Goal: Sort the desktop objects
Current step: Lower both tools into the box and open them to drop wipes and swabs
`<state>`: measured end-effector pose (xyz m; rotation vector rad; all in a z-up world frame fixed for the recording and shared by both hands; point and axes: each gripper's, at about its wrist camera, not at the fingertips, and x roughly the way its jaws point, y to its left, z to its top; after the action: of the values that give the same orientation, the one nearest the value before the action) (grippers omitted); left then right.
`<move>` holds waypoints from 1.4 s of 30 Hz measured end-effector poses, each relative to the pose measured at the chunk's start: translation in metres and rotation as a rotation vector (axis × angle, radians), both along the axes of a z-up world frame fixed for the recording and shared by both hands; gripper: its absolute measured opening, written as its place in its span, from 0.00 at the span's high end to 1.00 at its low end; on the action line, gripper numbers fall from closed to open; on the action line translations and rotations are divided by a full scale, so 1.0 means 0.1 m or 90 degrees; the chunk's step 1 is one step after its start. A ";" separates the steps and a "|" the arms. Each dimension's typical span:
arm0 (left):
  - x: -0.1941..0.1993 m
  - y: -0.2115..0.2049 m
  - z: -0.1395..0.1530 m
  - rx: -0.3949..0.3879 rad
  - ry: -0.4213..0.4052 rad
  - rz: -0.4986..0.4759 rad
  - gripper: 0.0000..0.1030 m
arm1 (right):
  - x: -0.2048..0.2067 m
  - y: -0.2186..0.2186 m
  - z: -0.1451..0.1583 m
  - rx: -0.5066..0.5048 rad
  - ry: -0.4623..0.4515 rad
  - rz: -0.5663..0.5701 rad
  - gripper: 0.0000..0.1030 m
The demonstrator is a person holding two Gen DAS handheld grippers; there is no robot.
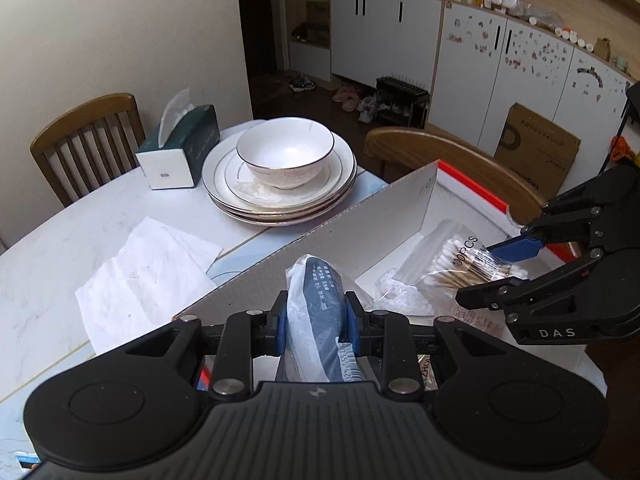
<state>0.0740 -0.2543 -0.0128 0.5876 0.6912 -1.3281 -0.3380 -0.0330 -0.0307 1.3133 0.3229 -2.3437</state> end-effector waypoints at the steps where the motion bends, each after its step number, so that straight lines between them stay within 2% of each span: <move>1: -0.01 -0.03 -0.02 0.004 -0.003 -0.002 0.75 | -0.03 -0.01 -0.03 0.004 -0.003 0.001 0.66; 8: -0.04 -0.21 -0.17 0.038 -0.019 -0.018 0.75 | -0.19 -0.06 -0.20 0.026 -0.021 0.009 0.66; 17: -0.02 -0.33 -0.33 0.072 -0.012 -0.016 0.75 | -0.26 -0.10 -0.38 0.041 -0.036 0.009 0.66; 27: 0.07 -0.39 -0.43 0.103 0.017 -0.003 0.75 | -0.27 -0.11 -0.40 0.045 -0.033 0.016 0.64; 34: 0.08 -0.38 -0.44 0.105 0.024 0.004 0.74 | -0.23 -0.03 -0.34 0.039 -0.028 0.028 0.61; 37: 0.07 -0.35 -0.42 0.100 0.025 0.006 0.72 | -0.20 0.00 -0.30 0.028 -0.026 0.030 0.53; 38: 0.07 -0.33 -0.41 0.099 0.023 0.006 0.71 | -0.19 0.01 -0.29 0.024 -0.026 0.032 0.48; 40: 0.05 -0.31 -0.40 0.098 0.018 0.008 0.60 | -0.16 0.03 -0.26 0.017 -0.027 0.036 0.48; 41: 0.04 -0.29 -0.39 0.093 0.018 0.006 0.47 | -0.15 0.03 -0.25 0.014 -0.028 0.038 0.48; 42: 0.03 -0.27 -0.38 0.086 0.019 0.005 0.39 | -0.13 0.03 -0.23 0.012 -0.028 0.040 0.48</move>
<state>0.0770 -0.2812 -0.0504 0.6749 0.8117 -1.2919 -0.3514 -0.0296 -0.0542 1.3414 0.3675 -2.2628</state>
